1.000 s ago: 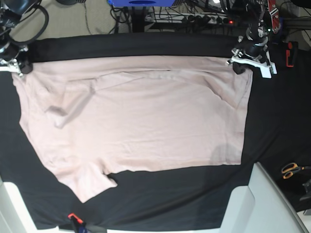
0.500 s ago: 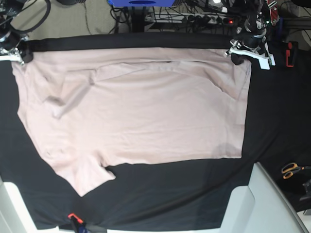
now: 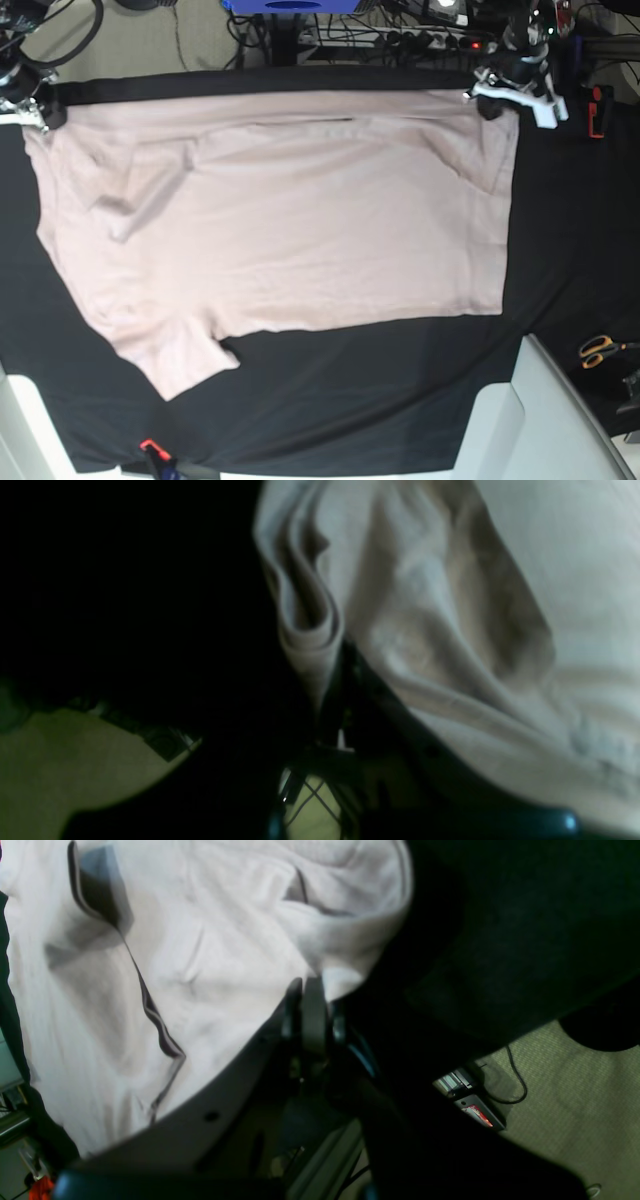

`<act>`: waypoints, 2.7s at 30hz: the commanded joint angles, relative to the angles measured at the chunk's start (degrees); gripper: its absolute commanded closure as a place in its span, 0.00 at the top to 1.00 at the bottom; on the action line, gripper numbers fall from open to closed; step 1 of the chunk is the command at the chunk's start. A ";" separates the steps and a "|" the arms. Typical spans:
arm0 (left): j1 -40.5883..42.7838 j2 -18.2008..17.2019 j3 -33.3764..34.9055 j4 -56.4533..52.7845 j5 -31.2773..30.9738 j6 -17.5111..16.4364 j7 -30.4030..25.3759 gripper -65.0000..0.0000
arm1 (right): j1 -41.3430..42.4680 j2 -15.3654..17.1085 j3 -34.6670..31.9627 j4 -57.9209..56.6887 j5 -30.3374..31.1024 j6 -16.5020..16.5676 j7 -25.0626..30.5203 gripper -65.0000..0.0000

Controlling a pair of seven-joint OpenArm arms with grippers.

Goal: Fold the T-shirt properly
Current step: 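Pull the held edge toward the robot to smooth the shirt, then release the edge and move the right gripper to the sleeve side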

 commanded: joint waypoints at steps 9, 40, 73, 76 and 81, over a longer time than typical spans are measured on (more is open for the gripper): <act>0.40 -0.24 -2.39 0.53 0.04 0.56 -0.79 0.00 | 0.38 2.14 0.18 1.02 0.41 0.48 0.68 0.00; 1.02 3.89 -8.90 -0.08 4.44 0.56 -0.79 0.67 | 0.12 -0.50 5.90 3.83 0.23 0.12 0.41 0.68; -4.43 3.63 -13.56 18.64 4.44 0.29 9.93 0.00 | -4.10 -0.50 -16.69 22.47 0.14 13.58 0.41 0.18; -4.08 2.84 -13.56 18.64 4.44 0.29 10.02 0.00 | -3.05 -0.06 -16.26 22.20 -0.12 13.58 0.68 0.00; -3.29 -2.00 -12.33 18.47 4.44 0.29 10.02 0.00 | 2.49 5.48 -17.49 19.30 -0.12 13.49 0.41 0.00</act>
